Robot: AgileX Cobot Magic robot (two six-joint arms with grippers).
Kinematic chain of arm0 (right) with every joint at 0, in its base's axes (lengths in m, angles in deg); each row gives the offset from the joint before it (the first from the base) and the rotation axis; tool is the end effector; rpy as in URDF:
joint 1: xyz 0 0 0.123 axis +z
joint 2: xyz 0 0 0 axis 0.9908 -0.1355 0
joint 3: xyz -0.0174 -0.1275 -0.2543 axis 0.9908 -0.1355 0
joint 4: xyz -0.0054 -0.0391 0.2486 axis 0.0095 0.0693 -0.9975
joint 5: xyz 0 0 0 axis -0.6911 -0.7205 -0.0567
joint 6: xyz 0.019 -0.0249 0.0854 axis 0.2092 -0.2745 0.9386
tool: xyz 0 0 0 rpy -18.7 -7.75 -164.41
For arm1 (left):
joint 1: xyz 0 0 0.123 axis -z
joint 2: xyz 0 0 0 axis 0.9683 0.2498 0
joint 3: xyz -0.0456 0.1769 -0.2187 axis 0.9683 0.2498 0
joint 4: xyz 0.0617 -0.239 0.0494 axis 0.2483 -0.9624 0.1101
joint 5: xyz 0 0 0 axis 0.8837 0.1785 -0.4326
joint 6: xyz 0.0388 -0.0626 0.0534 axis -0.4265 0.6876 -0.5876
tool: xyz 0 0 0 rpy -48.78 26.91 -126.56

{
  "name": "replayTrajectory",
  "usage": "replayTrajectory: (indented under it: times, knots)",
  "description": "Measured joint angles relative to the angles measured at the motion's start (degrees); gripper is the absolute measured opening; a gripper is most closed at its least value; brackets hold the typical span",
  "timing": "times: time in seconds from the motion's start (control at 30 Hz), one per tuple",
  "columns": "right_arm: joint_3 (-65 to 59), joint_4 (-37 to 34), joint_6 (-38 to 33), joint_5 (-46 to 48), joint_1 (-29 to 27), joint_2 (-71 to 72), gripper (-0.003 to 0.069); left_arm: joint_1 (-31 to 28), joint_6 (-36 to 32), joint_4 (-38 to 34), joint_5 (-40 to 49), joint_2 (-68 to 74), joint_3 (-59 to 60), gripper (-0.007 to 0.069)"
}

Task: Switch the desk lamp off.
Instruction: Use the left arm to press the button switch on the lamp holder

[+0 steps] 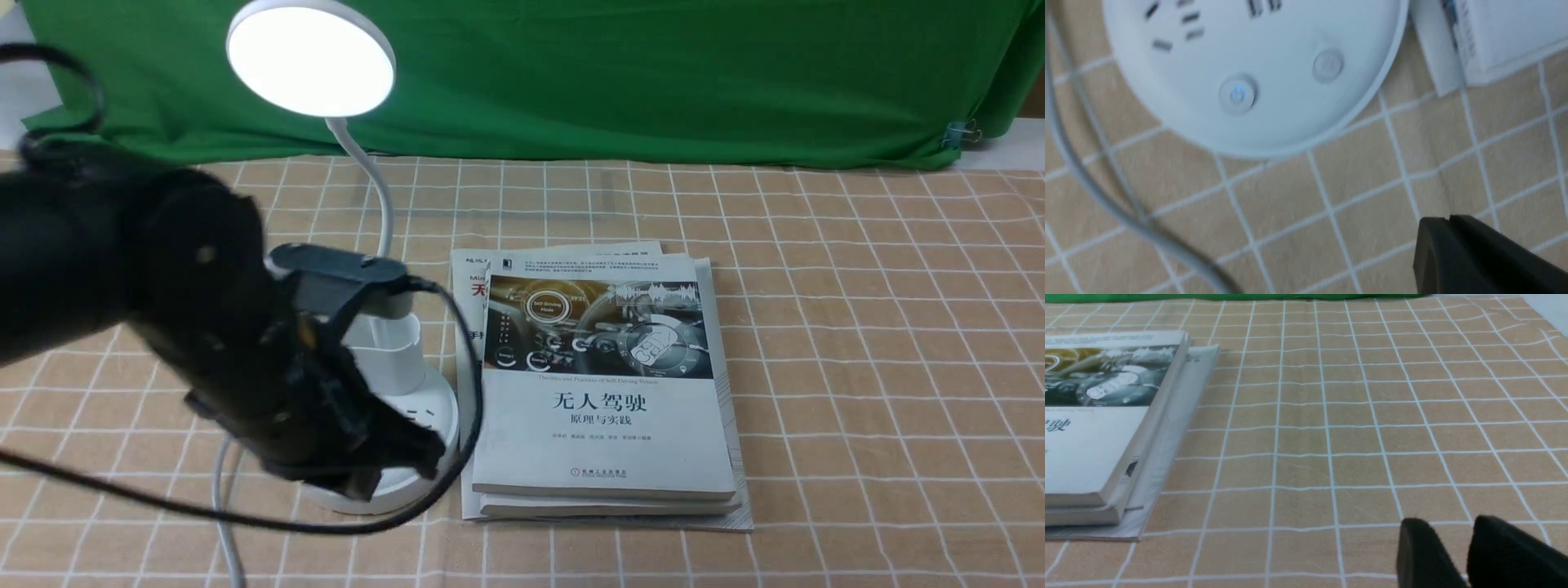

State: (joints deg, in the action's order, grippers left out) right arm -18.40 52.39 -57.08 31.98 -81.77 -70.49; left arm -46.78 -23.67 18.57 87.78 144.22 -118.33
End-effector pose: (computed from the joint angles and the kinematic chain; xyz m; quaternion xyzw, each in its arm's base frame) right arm 0.0549 0.0011 0.1889 0.0085 0.7619 0.0170 0.6474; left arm 0.2495 -0.1474 0.2571 0.2169 0.9643 -0.0892 0.1233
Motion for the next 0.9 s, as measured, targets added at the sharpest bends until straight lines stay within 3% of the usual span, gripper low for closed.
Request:
replayTrajectory:
  times: [0.23,0.9]
  knots:
    - [0.0,0.0,0.0,0.0,0.0,0.0,0.0243,-0.82,1.16,4.9,0.21,12.37,-10.5,0.0001]
    - [0.0,0.0,0.0,0.0,0.0,0.0,0.0243,-2.83,1.48,4.09,0.09,18.9,-9.56,0.0001]
